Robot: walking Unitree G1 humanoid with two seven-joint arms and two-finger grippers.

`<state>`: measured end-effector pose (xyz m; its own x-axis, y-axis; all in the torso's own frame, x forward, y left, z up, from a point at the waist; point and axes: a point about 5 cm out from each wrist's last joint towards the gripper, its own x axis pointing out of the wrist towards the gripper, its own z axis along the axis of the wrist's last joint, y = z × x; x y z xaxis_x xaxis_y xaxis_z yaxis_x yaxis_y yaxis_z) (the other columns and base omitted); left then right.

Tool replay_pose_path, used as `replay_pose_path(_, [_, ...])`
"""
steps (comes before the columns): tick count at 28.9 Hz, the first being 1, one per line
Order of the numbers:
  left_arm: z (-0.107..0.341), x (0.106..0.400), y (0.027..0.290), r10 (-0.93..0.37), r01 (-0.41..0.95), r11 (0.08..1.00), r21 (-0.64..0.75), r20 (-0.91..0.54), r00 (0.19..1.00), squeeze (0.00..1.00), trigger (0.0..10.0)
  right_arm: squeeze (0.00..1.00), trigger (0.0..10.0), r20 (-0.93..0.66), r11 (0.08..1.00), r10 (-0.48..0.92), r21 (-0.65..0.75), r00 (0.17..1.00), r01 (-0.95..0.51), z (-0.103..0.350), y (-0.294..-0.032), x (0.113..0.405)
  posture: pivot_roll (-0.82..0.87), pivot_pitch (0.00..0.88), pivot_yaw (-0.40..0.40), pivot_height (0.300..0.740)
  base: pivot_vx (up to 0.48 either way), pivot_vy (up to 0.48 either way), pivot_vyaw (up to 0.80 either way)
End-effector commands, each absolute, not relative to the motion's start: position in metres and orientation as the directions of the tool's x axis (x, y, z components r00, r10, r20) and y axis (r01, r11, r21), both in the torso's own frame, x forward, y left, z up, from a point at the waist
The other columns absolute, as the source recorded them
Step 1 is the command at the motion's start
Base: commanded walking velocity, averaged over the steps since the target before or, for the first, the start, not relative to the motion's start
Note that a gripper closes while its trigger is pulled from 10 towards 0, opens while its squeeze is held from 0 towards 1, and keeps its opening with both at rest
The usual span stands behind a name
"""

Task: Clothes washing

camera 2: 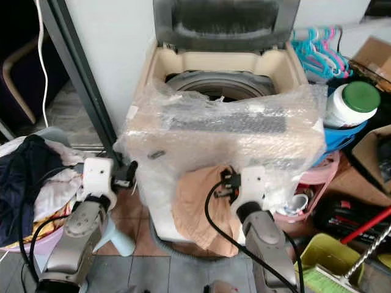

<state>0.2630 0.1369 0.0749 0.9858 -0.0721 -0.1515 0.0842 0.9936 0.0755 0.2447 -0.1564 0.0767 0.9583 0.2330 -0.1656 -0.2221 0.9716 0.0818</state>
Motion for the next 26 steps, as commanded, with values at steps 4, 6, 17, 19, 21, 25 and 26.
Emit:
replay_pose_path(4, [0.0758, 0.2636, 0.1340, -0.070, 0.083, 0.994, 0.074, -0.159, 0.985, 0.00, 10.0, 0.00, 10.0, -0.149, 0.976, 0.213, 0.072, 0.966, -0.205, 0.0802, -0.1622, 0.2442, -0.08, 0.000, 0.038, 0.740, 0.000, 0.000, 0.00])
replay_pose_path(6, [0.0758, 0.2637, 0.1347, -0.073, 0.086, 0.994, 0.073, -0.163, 0.984, 0.00, 10.0, 0.00, 10.0, -0.150, 0.977, 0.211, 0.072, 0.966, -0.202, 0.0798, -0.1625, 0.2440, -0.08, 0.000, 0.040, 0.740, 0.000, 0.000, 0.00])
replay_pose_path(17, [0.0756, 0.2643, 0.1340, -0.084, 0.097, 0.993, 0.068, -0.169, 0.982, 0.00, 10.0, 0.00, 10.0, -0.157, 0.978, 0.203, 0.073, 0.967, -0.194, 0.0785, -0.1643, 0.2429, -0.08, 0.000, 0.043, 0.740, 0.000, 0.000, 0.00])
replay_pose_path(19, [0.0753, 0.2641, 0.1338, -0.085, 0.098, 0.993, 0.068, -0.170, 0.982, 0.00, 10.0, 0.00, 10.0, -0.164, 0.979, 0.200, 0.072, 0.966, -0.191, 0.0775, -0.1649, 0.2421, -0.08, 0.000, 0.042, 0.740, 0.000, 0.000, 0.00])
replay_pose_path(21, [0.0750, 0.2640, 0.1336, -0.086, 0.099, 0.993, 0.068, -0.171, 0.982, 0.00, 10.0, 0.00, 10.0, -0.169, 0.979, 0.201, 0.069, 0.965, -0.192, 0.0767, -0.1650, 0.2414, -0.08, 0.000, 0.042, 0.740, 0.000, 0.000, 0.00])
replay_pose_path(25, [0.0746, 0.2638, 0.1330, -0.087, 0.100, 0.993, 0.068, -0.170, 0.982, 0.00, 10.0, 0.00, 10.0, -0.178, 0.978, 0.205, 0.072, 0.962, -0.195, 0.0752, -0.1647, 0.2400, -0.08, 0.000, 0.040, 0.740, 0.000, 0.000, -0.39])
replay_pose_path(26, [0.0746, 0.2637, 0.1330, -0.087, 0.100, 0.993, 0.069, -0.169, 0.982, 0.00, 10.0, 0.00, 10.0, -0.178, 0.978, 0.205, 0.073, 0.962, -0.195, 0.0752, -0.1649, 0.2400, -0.08, 0.000, 0.040, 0.740, 0.000, 0.000, -0.78])
